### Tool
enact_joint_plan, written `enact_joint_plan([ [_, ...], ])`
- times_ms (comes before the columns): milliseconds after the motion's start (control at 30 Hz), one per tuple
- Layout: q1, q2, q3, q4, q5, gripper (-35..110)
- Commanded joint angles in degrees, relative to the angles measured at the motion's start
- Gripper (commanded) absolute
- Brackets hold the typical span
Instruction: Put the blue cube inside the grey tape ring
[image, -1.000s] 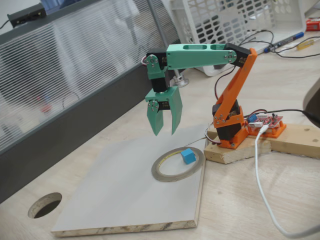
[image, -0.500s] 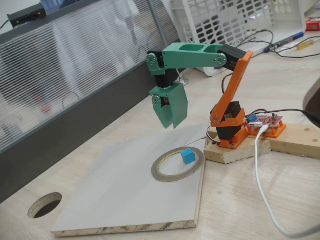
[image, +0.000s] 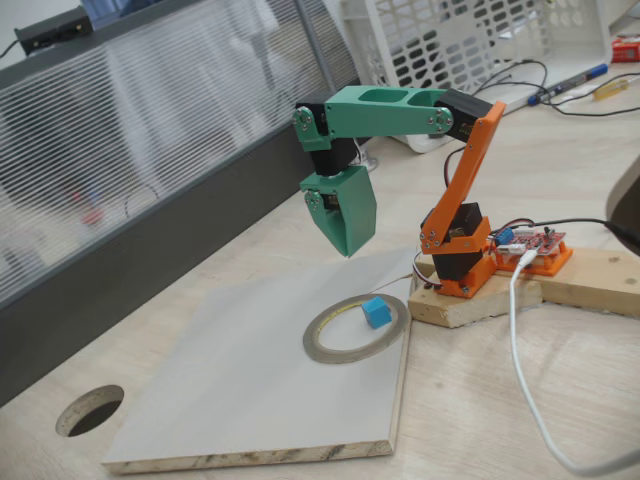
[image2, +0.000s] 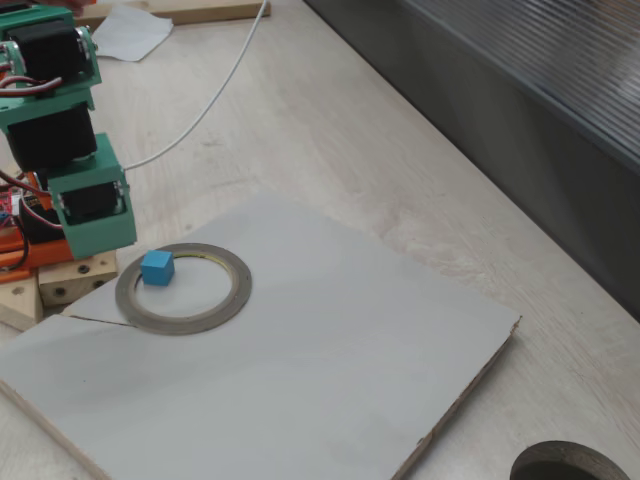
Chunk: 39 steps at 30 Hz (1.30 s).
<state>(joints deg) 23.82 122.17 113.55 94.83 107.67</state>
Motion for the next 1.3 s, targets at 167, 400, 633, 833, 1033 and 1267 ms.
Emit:
enact_joint_plan([
  [167, 0.4, 0.5, -0.3, 1.0, 0.8, 1],
  [400, 0.4, 0.4, -0.3, 1.0, 0.8, 1],
  [633, 0.2, 0.4, -0.3, 1.0, 0.4, 1],
  [833, -0.3, 0.4, -0.3, 1.1, 0.3, 1],
  [1033, -0.3, 0.4, -0.3, 1.1, 0.2, 1],
  [1267, -0.3, 0.4, -0.3, 7.1, 0.2, 1],
])
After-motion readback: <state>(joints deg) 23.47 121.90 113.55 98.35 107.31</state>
